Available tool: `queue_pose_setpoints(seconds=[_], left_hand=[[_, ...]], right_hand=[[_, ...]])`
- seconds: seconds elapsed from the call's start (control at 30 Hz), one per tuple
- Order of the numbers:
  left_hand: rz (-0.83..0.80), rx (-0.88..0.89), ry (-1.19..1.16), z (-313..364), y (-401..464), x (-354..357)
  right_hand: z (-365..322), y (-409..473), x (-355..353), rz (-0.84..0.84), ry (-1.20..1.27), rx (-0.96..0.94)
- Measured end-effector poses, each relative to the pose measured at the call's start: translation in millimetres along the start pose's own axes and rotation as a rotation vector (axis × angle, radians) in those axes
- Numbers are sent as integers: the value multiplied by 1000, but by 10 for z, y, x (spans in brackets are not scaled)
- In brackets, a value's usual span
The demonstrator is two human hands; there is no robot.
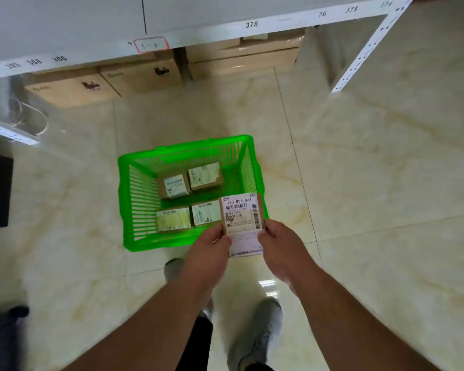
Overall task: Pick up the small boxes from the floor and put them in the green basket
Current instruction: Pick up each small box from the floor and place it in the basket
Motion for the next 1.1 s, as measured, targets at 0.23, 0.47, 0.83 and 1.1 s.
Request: queue_pose_setpoints(seconds=[0.23,0.47,0.83,1.1], left_hand=[[-94,-38,14,342,536,-234],[-188,-80,22,611,1063,-376],[-197,-162,24,340,2448,-155],[-158,-203,37,-9,3177,-101]], right_hand=[[-389,448,110,26,-3,65],[-660,977,186,72,-21,128],[-489,2351,487,114,-100,153],[-239,2970,865,46,-30,141]])
Point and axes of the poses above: each hand's wrist, its own y-axis towards the middle knuckle, its own x-axis out of the palm, z = x × y, the point moved 2 cm from there along y, towards the middle knuckle, and after that the axes turned 9 degrees about -y, right-handed, at the moved point
